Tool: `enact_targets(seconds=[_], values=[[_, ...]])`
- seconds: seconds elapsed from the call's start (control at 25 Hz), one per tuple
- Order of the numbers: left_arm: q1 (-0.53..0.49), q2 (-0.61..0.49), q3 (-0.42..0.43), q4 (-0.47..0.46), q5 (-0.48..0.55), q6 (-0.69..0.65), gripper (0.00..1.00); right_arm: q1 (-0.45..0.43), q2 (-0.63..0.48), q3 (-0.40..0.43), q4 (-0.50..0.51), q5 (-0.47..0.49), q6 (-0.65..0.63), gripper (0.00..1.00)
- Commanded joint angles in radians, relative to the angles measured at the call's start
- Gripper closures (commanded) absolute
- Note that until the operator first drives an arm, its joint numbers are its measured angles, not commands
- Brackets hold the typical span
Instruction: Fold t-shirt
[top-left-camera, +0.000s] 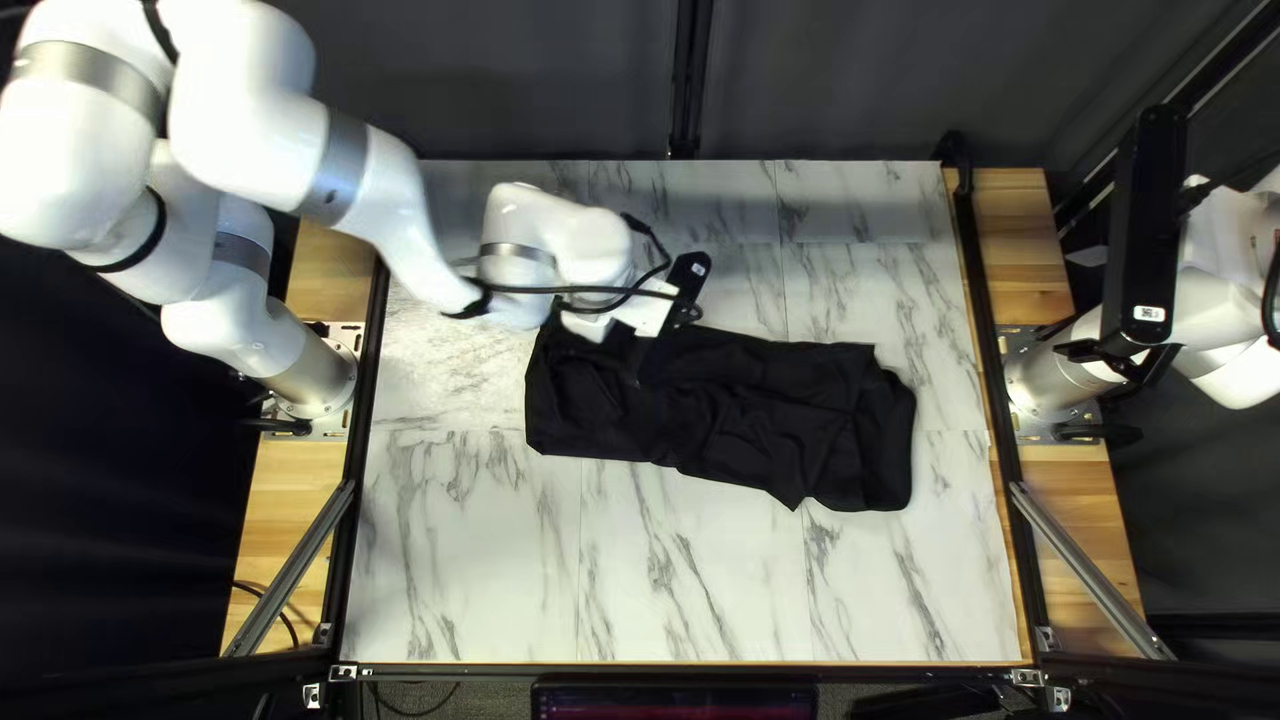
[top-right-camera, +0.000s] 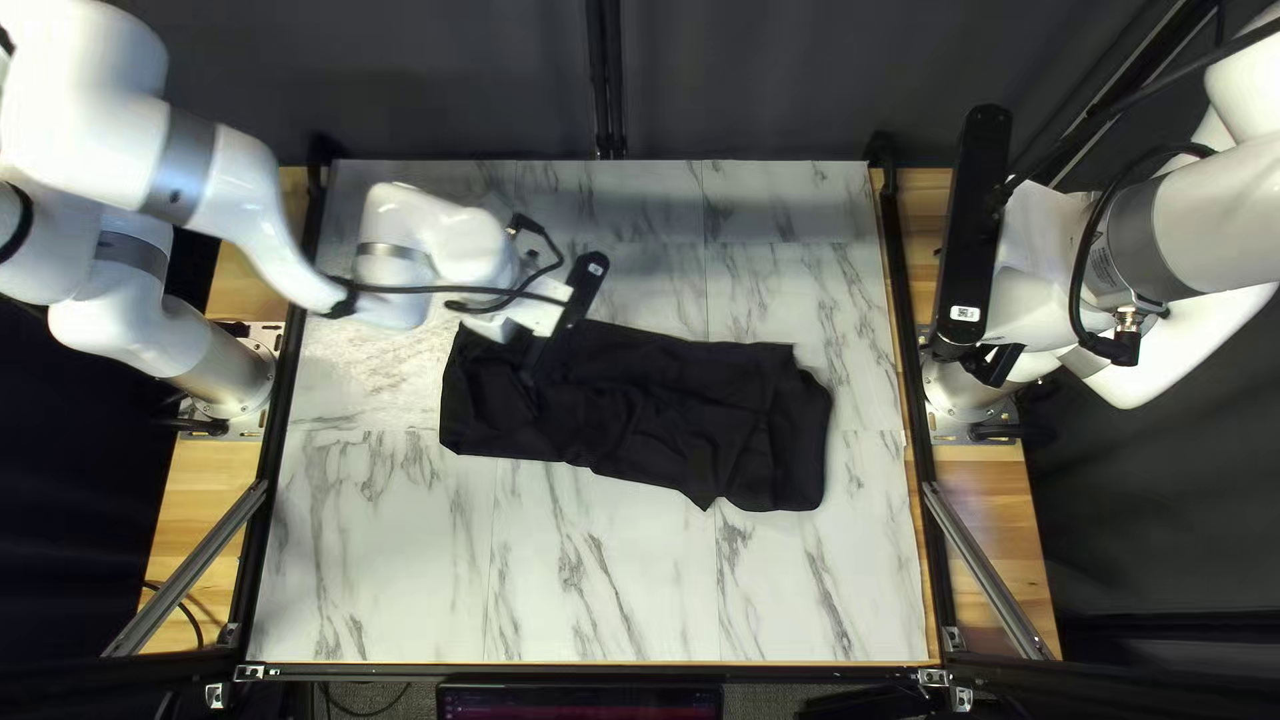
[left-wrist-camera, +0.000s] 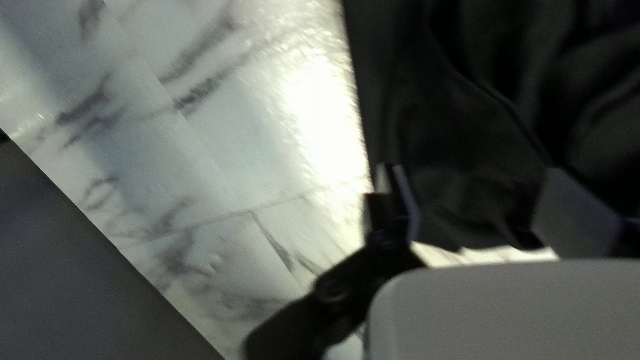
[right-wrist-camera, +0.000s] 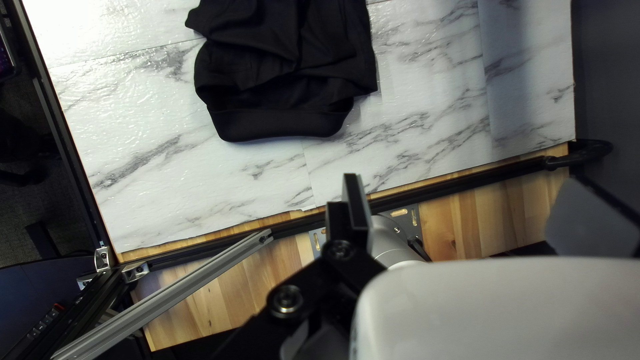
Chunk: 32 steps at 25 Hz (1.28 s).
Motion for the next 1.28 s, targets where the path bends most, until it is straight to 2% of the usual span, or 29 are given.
enact_targets(seconds=[0.04,0.2,0.4,0.48,0.64,0.88,1.28], values=[[-0.093,0.073,0.001,-0.03,-0.098,-0.092,0.0,0.0,0.0,0.0,0.0,0.0,0.0,0.0],[-0.12,0.176,-0.054,-0.074,-0.171,-0.091,0.0,0.0,0.0,0.0,0.0,0.0,0.0,0.0],[-0.097,0.208,-0.091,-0.094,-0.156,-0.022,0.0,0.0,0.0,0.0,0.0,0.0,0.0,0.0],[-0.074,0.201,-0.09,-0.106,-0.136,0.033,0.0,0.0,0.0,0.0,0.0,0.0,0.0,0.0],[-0.019,0.168,-0.105,-0.15,-0.026,0.196,0.0,0.0,0.0,0.0,0.0,0.0,0.0,0.0],[-0.008,0.187,-0.127,-0.178,0.081,0.329,0.0,0.0,0.0,0.0,0.0,0.0,0.0,0.0],[-0.044,0.323,-0.236,-0.174,0.152,0.459,0.0,0.0,0.0,0.0,0.0,0.0,0.0,0.0]])
